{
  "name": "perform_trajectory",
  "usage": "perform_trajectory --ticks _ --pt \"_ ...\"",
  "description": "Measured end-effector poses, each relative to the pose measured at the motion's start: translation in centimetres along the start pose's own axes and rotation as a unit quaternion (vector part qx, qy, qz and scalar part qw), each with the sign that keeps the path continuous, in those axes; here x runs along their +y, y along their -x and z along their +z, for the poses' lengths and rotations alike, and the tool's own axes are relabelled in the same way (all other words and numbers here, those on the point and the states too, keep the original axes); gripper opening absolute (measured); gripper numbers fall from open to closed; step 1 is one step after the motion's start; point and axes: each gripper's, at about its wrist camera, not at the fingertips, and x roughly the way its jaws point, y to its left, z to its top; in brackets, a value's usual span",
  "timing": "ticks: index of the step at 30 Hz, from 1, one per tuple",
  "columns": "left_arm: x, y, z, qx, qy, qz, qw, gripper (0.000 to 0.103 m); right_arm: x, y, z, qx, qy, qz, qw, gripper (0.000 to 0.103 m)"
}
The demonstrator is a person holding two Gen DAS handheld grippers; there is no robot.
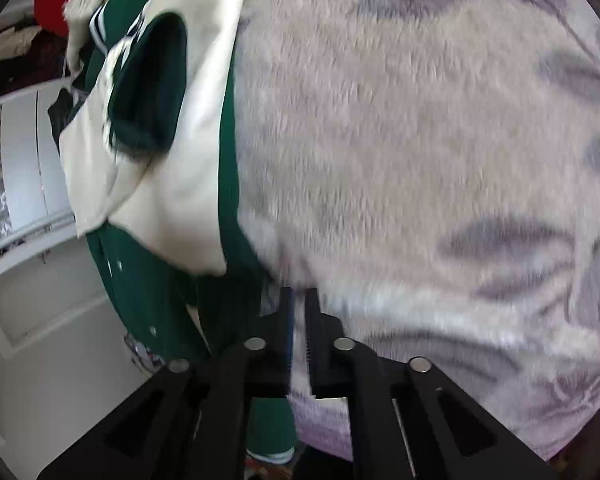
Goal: Fold large clothes
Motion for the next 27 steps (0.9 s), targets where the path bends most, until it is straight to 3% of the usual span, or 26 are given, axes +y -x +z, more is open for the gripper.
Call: perform_trajectory --ticks 1,3,6,7,8,9,11,14,16,18,21,23,27 --pt "0.0 0.4 -0.1 -0.003 0.001 -0.007 1.0 0.068 -0.4 -0.9 -2.0 0.026 -0.007 0.023 0.999 0.075" --pt "0.3 0.8 -0.2 -0.011 0.006 -0.017 0.9998 0.072 -1.0 -3.5 -6.0 0.075 -0.02 0.065 0.995 0.077" --pt "1.0 0.5 0.1 -0.01 0.013 -0.009 0.9998 0.072 -1.3 -8.2 -10.7 0.12 -0.023 0.087 0.989 0.076" --pt "1.1 0.5 0.3 -0.017 0.014 -0.007 0.9997 0.072 -1.2 -9.4 -11.6 0.124 -0.024 0.089 0.988 0.066" --pt "1.0 0.4 0.4 -0.021 0.012 -0.005 0.9997 0.072 -1.4 -10.5 -12.7 0.118 -0.025 0.081 0.989 0.044" --pt "1.0 0.4 0.5 -0.025 0.008 0.001 0.9997 0.072 -1.1 -11.6 -13.2 0.116 -0.023 0.046 0.992 0.006" --pt "1.0 0.5 0.8 -0.031 0.003 0.006 0.9995 0.072 -2.9 -12.0 -13.5 0.088 -0.052 0.006 0.995 0.006" --pt "0.6 0.6 0.9 -0.034 -0.004 0.011 0.9993 0.072 -3.6 -11.4 -13.3 0.09 -0.06 -0.002 0.994 0.006" --pt "-0.1 0.8 1.0 -0.039 -0.016 0.015 0.999 0.072 -2.2 -10.4 -13.3 0.105 -0.03 -0.025 0.994 0.016" --pt "-1.3 1.4 1.1 -0.053 -0.041 0.031 0.9973 0.072 -1.3 -8.2 -12.9 0.102 -0.009 -0.014 0.995 0.02" --pt "-4.3 2.1 1.2 -0.078 -0.102 0.061 0.9899 0.072 -0.7 -2.8 -11.3 0.029 0.001 -0.005 1.0 0.046" --pt "-6.2 1.8 1.5 -0.088 -0.139 0.068 0.984 0.072 -0.8 0.3 -9.0 -0.027 0.001 0.011 1.0 0.047" --pt "-8.4 -1.0 2.5 -0.086 -0.18 0.098 0.975 0.072 -0.9 0.9 -4.7 -0.075 -0.002 0.012 0.997 0.053"
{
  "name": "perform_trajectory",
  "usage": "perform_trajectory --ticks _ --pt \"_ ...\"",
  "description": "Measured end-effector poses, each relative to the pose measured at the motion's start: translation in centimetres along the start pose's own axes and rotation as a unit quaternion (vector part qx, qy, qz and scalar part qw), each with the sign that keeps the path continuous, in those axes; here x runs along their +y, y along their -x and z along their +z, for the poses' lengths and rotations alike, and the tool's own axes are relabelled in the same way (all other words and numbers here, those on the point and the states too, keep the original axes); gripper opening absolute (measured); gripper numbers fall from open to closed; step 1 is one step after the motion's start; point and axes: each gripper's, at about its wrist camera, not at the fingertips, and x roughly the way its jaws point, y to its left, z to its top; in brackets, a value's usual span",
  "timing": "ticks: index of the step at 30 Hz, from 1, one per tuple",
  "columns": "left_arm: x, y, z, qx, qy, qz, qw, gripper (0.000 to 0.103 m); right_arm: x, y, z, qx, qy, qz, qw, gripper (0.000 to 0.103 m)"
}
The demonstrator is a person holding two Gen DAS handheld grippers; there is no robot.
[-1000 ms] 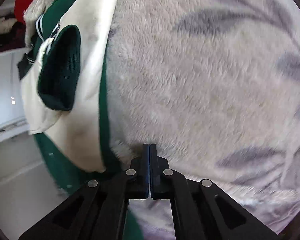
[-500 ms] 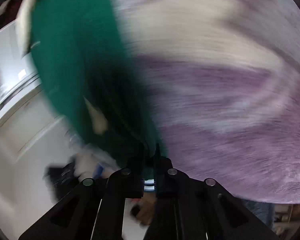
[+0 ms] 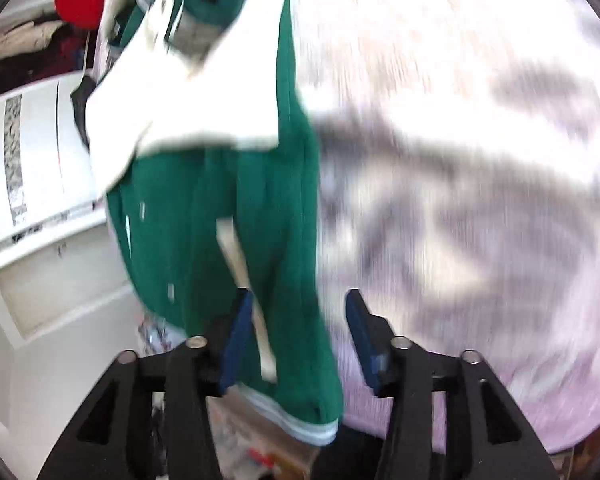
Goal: Fold large clothes
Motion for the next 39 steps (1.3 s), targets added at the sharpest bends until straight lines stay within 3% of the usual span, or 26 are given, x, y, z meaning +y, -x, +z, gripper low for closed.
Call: perform_trajectory --ticks 2,3,4,8,9,11,13,17,19,21,23,24,26,27,28,30,34,39 --pt "-0.6 -1.2 0.4 0.003 -0.015 0.011 0.9998 0.072 0.0 -1.5 1.6 0.01 0.008 -0.015 1.0 0.053" --pt "-0.8 -1.5 0.5 0.001 -0.024 0.016 0.9996 0.072 -0.1 -1.9 1.9 0.004 0.018 -0.057 0.998 0.039" --pt "-1.2 -1.7 0.6 -0.001 -0.035 0.024 0.9991 0.072 -0.6 -2.4 1.6 0.001 0.022 -0.093 0.995 0.014" --pt "-2.8 -1.5 0.5 -0.004 -0.062 0.031 0.9976 0.072 -1.9 -1.8 0.9 -0.002 0.014 -0.112 0.994 0.014" --pt "-3.5 -1.4 0.3 0.001 -0.076 0.03 0.9966 0.072 -0.6 -2.4 0.8 0.005 0.019 -0.11 0.994 0.014" --pt "-4.9 -1.4 -0.3 0.012 -0.11 0.033 0.9933 0.072 -0.8 -1.1 0.6 0.018 0.009 -0.094 0.995 0.026" --pt "-7.0 -1.7 -1.6 0.034 -0.171 0.038 0.984 0.072 -2.4 2.4 0.8 0.021 0.002 -0.077 0.997 0.058" --pt "-10.2 -3.9 -5.9 0.095 -0.293 0.049 0.9502 0.072 -4.7 7.6 0.4 0.021 0.002 -0.038 0.999 0.061" --pt "-11.5 -5.9 -8.9 0.137 -0.341 0.049 0.9288 0.072 -5.9 9.4 0.7 0.021 0.01 -0.032 0.999 0.079" --pt "-12.1 -7.8 -11.5 0.152 -0.385 0.081 0.9069 0.072 -5.8 9.7 1.4 0.015 0.023 -0.04 0.999 0.094" --pt "-12.4 -10.0 -13.5 0.146 -0.436 0.139 0.8769 0.072 -6.1 10.6 2.9 0.008 0.029 -0.026 0.999 0.095" --pt "-12.4 -10.5 -13.8 0.143 -0.444 0.15 0.8718 0.072 -6.0 8.6 4.3 0.003 0.028 -0.013 1.0 0.096" --pt "-12.3 -10.7 -13.6 0.129 -0.436 0.147 0.8783 0.067 -5.1 7.2 5.9 -0.006 0.026 0.015 1.0 0.102" --pt "-12.1 -10.4 -13.3 0.113 -0.429 0.147 0.8842 0.046 -4.5 6.2 7.2 -0.01 0.026 0.041 0.999 0.103" --pt "-11.8 -10.2 -12.9 0.103 -0.421 0.152 0.8884 0.031 -2.4 4.1 8.4 -0.018 0.025 0.056 0.998 0.103" --pt "-11.3 -9.3 -12.1 0.092 -0.407 0.144 0.8974 0.015 -0.9 2.4 11.4 -0.034 0.031 0.086 0.995 0.103" --pt "-10.7 -7.1 -10.9 0.067 -0.389 0.131 0.9093 0.009 2.0 -0.9 17.4 -0.041 0.044 0.15 0.987 0.103" --pt "-10.1 -4.3 -9.3 0.04 -0.373 0.116 0.9198 0.009 4.7 -4.6 21.4 -0.025 0.037 0.149 0.988 0.103"
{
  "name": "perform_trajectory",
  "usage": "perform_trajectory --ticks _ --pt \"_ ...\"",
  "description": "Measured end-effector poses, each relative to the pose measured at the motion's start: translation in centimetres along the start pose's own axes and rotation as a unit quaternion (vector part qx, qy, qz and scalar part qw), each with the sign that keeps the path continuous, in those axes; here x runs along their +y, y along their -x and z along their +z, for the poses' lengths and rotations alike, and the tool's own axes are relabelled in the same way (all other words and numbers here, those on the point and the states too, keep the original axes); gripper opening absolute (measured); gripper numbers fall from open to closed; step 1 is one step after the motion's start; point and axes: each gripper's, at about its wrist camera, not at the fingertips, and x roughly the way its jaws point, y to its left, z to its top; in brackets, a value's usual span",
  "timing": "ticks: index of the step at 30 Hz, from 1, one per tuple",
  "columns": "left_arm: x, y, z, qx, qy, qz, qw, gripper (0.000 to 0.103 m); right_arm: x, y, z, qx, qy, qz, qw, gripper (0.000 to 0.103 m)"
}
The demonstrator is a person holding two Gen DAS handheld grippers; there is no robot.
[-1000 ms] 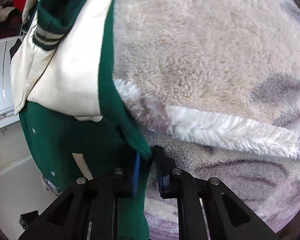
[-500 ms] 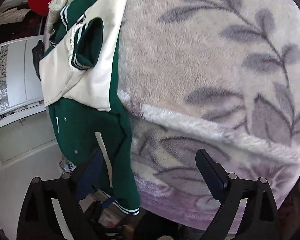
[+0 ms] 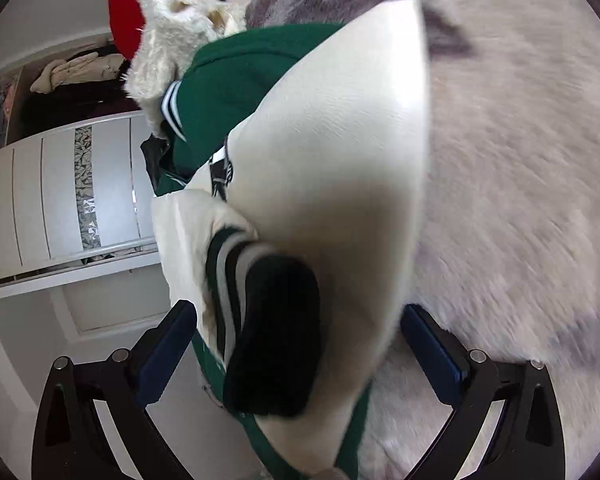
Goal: Fold large clothes
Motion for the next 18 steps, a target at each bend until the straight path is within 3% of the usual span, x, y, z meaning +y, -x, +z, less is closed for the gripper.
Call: perform_trajectory --ticks 2,3,6,7,11,18 --pt "0.6 0.8 0.2 -0.006 0.014 -0.009 0.9998 0.009 1.0 -1.1 0.3 0.002 0.003 0.004 1.0 0.101" --pt "0.9 1.1 0.2 -0.008 0.022 -0.012 0.9997 0.009 1.6 -1.4 0.2 -0.001 0.001 0.009 1.0 0.093" --pt "1.3 1.7 0.0 -0.008 0.044 -0.023 0.9987 0.008 2.4 -2.4 -0.4 0.009 -0.017 0.013 1.0 0.038" --pt "1.8 1.9 0.2 -0.003 0.054 -0.025 0.9982 0.008 2.7 -2.4 -0.5 0.006 -0.023 0.013 1.0 0.03" --pt "3.8 3.9 0.5 0.004 0.109 -0.051 0.9927 0.007 6.3 -1.4 -1.2 -0.005 -0.019 -0.015 1.0 0.024" --pt "10.1 10.0 1.9 -0.054 0.185 -0.051 0.9799 0.007 18.9 -0.9 -2.7 -0.008 0.018 -0.107 0.994 0.021"
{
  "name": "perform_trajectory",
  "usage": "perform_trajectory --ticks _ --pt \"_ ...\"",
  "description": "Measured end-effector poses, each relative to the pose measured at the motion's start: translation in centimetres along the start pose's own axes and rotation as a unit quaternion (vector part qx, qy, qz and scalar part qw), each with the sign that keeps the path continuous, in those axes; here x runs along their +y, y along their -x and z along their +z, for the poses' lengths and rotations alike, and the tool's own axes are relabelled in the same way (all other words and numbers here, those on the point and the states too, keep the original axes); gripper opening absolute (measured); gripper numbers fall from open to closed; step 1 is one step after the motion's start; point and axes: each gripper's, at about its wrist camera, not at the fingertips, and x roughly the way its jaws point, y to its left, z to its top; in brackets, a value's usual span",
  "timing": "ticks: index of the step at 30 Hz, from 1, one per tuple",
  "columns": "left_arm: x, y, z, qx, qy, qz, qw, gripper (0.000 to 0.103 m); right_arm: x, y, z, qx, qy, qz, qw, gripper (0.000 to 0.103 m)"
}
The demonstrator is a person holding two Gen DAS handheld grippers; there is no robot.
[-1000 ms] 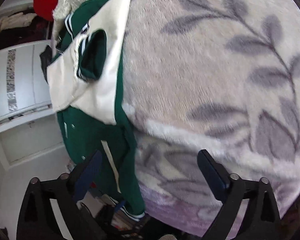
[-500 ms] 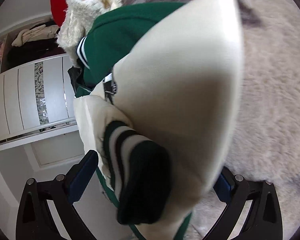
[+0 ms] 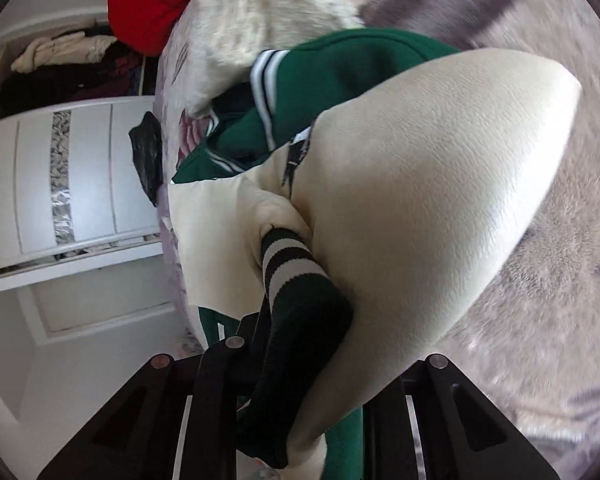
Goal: Fold large clothes
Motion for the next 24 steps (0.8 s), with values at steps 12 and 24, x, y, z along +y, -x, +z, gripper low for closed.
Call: perform_trajectory --ticks 12,24 --pt "18.5 2.6 8.4 -0.046 0.089 0.004 0.9949 0.007 24.4 -13.2 -0.9 -0.007 0.039 -0.179 0.983 0.02" --pt "38.0 -5.7 9.8 0.037 0.259 -0.15 0.9535 0.03 29.6 -32.3 0.8 0.017 0.016 -0.29 0.957 0.066"
